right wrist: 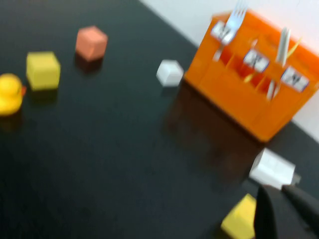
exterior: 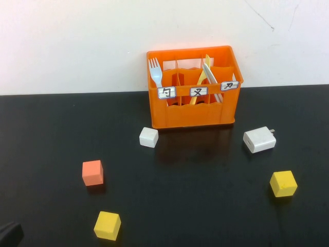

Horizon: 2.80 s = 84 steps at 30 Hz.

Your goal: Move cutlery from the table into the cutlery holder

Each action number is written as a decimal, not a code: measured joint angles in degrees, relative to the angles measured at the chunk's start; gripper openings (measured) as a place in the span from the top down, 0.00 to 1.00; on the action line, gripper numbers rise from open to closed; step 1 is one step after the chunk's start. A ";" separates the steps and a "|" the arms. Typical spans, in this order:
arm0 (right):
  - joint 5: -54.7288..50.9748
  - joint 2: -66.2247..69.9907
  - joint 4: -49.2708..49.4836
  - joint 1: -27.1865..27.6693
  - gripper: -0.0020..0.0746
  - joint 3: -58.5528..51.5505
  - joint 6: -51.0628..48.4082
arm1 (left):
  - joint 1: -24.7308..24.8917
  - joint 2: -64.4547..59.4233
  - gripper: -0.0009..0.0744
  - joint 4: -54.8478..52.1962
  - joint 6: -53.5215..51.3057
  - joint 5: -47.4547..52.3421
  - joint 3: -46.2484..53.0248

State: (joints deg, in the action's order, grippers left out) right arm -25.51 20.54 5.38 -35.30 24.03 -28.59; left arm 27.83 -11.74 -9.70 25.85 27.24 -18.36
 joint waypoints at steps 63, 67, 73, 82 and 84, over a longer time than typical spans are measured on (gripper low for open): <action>-12.49 -8.62 -1.22 0.00 0.98 -1.05 3.36 | -23.28 7.01 0.99 14.62 -10.81 -6.28 6.14; -12.49 -8.62 -1.19 0.00 0.98 -1.05 3.36 | -23.86 7.01 0.99 14.52 -11.08 -13.27 13.19; -12.51 -8.62 -1.19 0.00 0.98 -1.05 3.36 | -23.88 9.35 0.99 15.66 -10.88 -17.62 19.47; -12.76 -8.62 -0.95 0.00 0.98 -1.05 3.36 | -23.97 12.27 0.99 16.46 -10.77 -9.62 19.47; -12.76 -8.62 -0.95 0.00 0.98 -1.05 3.36 | -23.97 12.27 0.99 16.46 -10.77 -9.58 19.47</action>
State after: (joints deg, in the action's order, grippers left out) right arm -38.27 11.92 4.43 -35.30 22.98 -25.23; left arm 3.86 0.53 6.77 15.08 17.66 1.11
